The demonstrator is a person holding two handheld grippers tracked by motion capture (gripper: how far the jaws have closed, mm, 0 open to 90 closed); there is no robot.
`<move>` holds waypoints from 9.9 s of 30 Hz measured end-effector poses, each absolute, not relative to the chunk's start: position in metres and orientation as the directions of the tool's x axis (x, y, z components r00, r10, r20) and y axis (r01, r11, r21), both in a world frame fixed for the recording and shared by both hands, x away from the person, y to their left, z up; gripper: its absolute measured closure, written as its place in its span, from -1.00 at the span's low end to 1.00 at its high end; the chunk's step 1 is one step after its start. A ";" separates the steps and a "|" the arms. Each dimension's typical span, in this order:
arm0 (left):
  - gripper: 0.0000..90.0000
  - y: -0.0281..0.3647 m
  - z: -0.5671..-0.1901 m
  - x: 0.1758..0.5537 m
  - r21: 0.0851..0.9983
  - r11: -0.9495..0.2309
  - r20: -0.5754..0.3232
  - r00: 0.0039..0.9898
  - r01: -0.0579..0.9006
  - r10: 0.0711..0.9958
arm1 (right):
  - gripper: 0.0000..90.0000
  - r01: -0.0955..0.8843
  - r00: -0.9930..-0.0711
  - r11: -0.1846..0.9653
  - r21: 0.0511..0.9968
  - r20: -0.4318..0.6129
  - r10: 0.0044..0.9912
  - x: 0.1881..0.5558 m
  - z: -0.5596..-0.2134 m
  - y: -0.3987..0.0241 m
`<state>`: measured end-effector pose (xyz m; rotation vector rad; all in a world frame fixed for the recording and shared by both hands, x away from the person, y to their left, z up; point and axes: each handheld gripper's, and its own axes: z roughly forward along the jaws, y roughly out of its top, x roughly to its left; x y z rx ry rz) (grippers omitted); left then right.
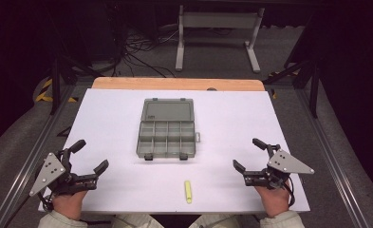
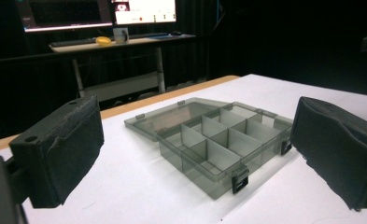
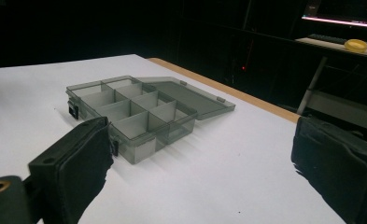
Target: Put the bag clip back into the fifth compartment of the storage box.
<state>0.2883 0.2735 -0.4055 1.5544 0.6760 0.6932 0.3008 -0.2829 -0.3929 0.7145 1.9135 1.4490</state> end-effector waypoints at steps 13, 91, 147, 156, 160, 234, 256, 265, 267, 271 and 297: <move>-0.87 0.272 -0.404 0.289 0.995 -0.093 0.043 0.673 0.039 0.738 | -0.87 0.052 -0.659 0.247 0.968 -0.153 0.736 0.301 -0.393 -0.283; -0.77 0.084 -0.361 0.335 0.981 -0.191 0.040 0.947 0.023 0.319 | -0.87 0.069 -0.662 0.238 0.969 -0.134 0.738 0.303 -0.395 -0.288; 1.00 0.010 -0.365 0.359 0.541 -0.836 -0.004 0.994 0.096 0.111 | -0.85 0.079 -0.671 0.243 0.967 -0.129 0.730 0.304 -0.396 -0.289; 1.00 0.007 -0.371 0.362 0.493 -0.862 -0.036 0.993 0.115 0.111 | -0.85 0.081 -0.673 0.244 0.966 -0.127 0.728 0.304 -0.396 -0.288; 1.00 0.005 -0.374 0.363 0.483 -0.869 -0.044 0.994 0.108 0.100 | -0.85 0.082 -0.674 0.245 0.966 -0.128 0.727 0.304 -0.396 -0.288; 1.00 0.016 -0.426 0.366 0.269 -0.952 -0.173 0.980 0.143 0.098 | -0.85 0.081 -0.685 0.244 0.966 -0.124 0.718 0.304 -0.395 -0.287; 1.00 0.021 -0.426 0.352 0.229 -0.967 -0.202 0.977 0.109 0.063 | -0.84 0.082 -0.688 0.246 0.966 -0.123 0.715 0.304 -0.396 -0.286; 0.68 0.024 -0.424 0.354 0.258 -0.959 -0.187 0.980 0.118 0.070 | -0.84 0.083 -0.689 0.246 0.966 -0.123 0.714 0.304 -0.396 -0.287; 0.48 0.026 -0.423 0.356 0.278 -0.952 -0.194 0.978 0.128 0.075 | -0.83 0.074 -0.692 0.244 0.967 -0.126 0.710 0.303 -0.395 -0.287; 0.10 0.030 -0.417 0.358 0.312 -0.942 -0.171 0.982 0.128 0.077 | -0.83 0.072 -0.699 0.248 0.966 -0.128 0.703 0.303 -0.395 -0.286; -0.59 0.034 -0.421 0.322 0.422 -0.898 -0.145 0.987 0.120 0.064 | -0.83 0.077 -0.703 0.249 0.965 -0.124 0.700 0.303 -0.395 -0.285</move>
